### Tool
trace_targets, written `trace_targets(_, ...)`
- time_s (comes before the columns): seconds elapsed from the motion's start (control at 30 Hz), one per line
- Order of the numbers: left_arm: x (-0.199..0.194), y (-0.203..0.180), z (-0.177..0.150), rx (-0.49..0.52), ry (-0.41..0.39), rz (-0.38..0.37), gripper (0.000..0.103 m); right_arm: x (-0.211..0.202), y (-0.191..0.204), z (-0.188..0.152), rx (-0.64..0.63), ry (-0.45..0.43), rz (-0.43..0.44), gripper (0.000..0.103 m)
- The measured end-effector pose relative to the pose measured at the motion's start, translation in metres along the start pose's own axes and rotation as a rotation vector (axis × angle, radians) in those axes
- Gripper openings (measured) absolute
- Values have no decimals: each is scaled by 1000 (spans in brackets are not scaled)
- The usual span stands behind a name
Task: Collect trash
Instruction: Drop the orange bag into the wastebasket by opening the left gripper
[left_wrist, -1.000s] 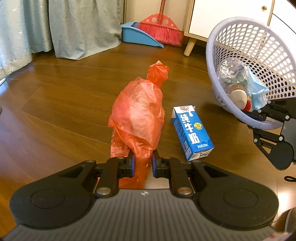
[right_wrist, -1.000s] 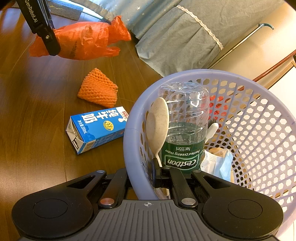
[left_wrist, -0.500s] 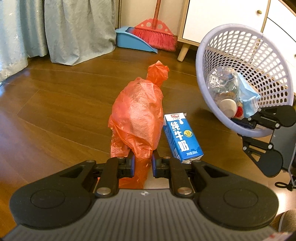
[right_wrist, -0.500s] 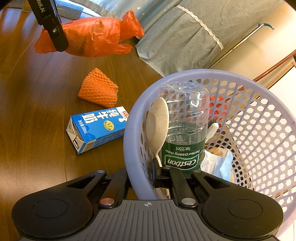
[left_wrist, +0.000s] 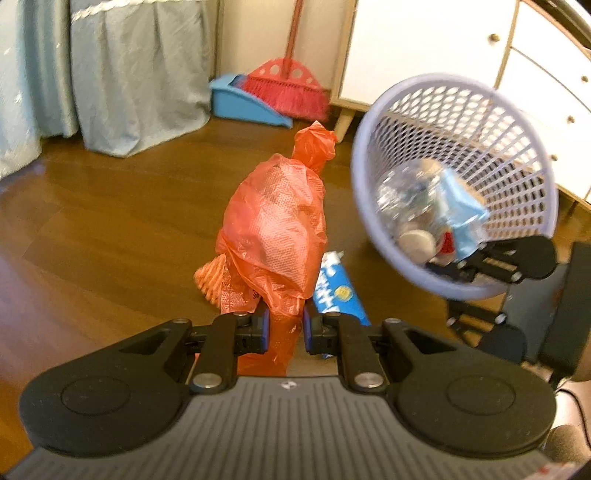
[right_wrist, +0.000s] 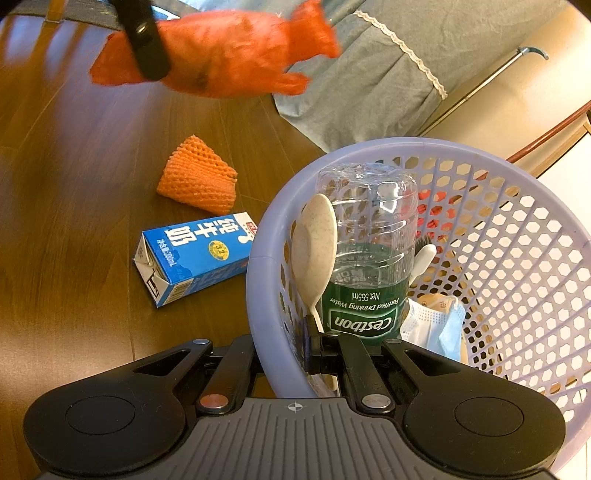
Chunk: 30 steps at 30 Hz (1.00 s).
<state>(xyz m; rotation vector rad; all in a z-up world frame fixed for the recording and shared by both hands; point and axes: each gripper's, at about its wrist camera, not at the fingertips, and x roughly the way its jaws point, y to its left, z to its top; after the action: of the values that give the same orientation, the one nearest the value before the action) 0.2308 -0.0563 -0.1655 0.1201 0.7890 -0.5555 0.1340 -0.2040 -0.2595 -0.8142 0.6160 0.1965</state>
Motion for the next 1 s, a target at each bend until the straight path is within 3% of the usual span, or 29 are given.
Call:
trace_targets(0.37,-10,-61,50,111,-57,-151,13,-4,2,-2,3,-6,5,3)
trace_targets(0.63,12,-104,93,155,-21,-300,14,-5,1,-1,18,-12,12,3)
trace_targets(0.77,34,-119,110,124,-10,-367,36,-5,0,-1,20,-12,13,3)
trace_targets(1.0,31,-110,111,93,-38,-342,36,-6,-1,-2,24,-14,13,3)
